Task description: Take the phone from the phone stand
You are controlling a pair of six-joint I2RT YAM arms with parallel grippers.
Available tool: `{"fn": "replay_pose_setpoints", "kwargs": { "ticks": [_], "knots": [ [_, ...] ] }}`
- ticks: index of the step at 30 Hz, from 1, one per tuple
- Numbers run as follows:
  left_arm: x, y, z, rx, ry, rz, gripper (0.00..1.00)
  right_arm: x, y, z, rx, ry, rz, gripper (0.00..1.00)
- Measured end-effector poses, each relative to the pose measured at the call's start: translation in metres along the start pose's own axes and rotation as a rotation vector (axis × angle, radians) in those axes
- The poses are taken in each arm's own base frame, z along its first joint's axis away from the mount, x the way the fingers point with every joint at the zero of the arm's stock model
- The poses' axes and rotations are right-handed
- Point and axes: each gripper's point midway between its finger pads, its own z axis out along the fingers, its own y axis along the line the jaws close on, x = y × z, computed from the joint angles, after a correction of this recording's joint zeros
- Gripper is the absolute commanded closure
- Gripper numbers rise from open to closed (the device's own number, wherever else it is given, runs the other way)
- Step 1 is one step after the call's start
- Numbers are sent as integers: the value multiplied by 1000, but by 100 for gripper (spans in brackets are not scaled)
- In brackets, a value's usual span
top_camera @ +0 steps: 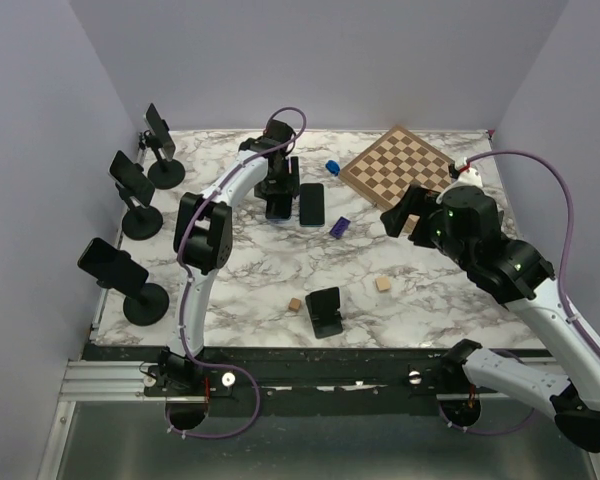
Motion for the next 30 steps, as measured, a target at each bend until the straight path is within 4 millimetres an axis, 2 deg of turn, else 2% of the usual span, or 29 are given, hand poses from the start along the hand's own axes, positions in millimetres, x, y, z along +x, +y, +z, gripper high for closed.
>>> {"fn": "replay_pose_setpoints", "kwargs": {
  "ticks": [8,11,17,30],
  "knots": [
    [10,2,6,-21,55,-29,74,4,3,1,-18,12,-1,0],
    [12,3,11,-27,69,-36,67,3,3,1,-19,11,-1,0],
    [9,1,18,-29,77,-57,56,2,4,0,-25,5,-1,0],
    [3,-8,14,9,85,-69,47,-1,4,-5,-35,-9,5,0]
  ]
}}
